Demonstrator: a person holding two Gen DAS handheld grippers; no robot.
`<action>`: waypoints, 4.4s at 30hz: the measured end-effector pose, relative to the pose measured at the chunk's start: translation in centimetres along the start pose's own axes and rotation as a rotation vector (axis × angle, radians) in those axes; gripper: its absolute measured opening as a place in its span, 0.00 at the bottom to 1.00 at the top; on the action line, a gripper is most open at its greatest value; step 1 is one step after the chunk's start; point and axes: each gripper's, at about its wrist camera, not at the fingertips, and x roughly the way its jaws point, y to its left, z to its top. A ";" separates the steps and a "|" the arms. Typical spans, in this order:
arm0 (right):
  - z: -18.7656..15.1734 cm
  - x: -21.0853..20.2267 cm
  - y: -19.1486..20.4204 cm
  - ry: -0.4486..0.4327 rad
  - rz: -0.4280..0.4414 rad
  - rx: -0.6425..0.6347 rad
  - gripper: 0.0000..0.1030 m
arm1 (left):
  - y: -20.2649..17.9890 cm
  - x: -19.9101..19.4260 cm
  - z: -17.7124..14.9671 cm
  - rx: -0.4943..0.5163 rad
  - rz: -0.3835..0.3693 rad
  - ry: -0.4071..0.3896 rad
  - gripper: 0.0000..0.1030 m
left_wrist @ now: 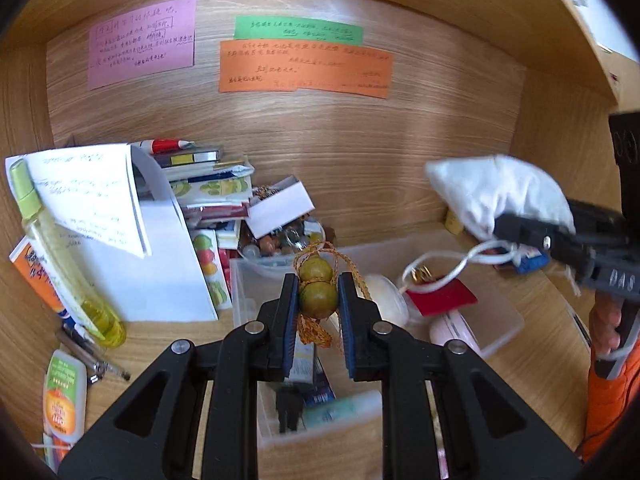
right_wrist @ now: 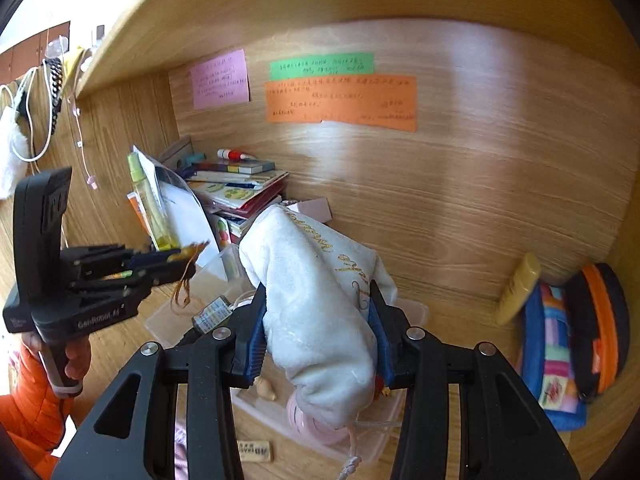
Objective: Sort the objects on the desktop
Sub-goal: 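Carry the beaded string with the left gripper over the clear box while the right carries the white bag, then open both grippers to drop the beaded string and white bag into the clear box, then move the left gripper to the black claw clip while the right approaches the AB eraser box, then close the left gripper on the black clip while the right gripper closes on the eraser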
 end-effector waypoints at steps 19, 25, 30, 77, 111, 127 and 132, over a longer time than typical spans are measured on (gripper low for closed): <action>-3.8 7.9 -2.7 0.185 -0.100 0.077 0.40 | 2.9 7.5 -1.1 -0.090 0.025 0.155 0.18; -4.0 8.0 -1.6 0.177 -0.130 0.031 0.44 | 2.2 7.8 -1.3 -0.078 0.037 0.181 0.18; -4.1 8.3 -0.8 0.178 -0.149 0.010 0.50 | 0.8 6.9 -1.0 -0.056 0.044 0.188 0.18; -6.3 -1.4 4.0 0.130 -0.133 -0.008 0.90 | 4.0 -6.7 -5.2 0.003 0.164 0.032 0.92; -12.3 4.1 5.5 0.379 0.014 -0.081 0.59 | 5.7 -5.9 -14.7 -0.026 0.121 0.281 0.47; -12.7 4.3 7.4 0.406 0.058 -0.124 0.35 | 4.7 -5.9 -15.1 -0.004 0.084 0.267 0.18; -12.8 4.1 7.5 0.400 0.053 -0.122 0.31 | 4.5 -5.9 -15.0 0.001 0.092 0.264 0.18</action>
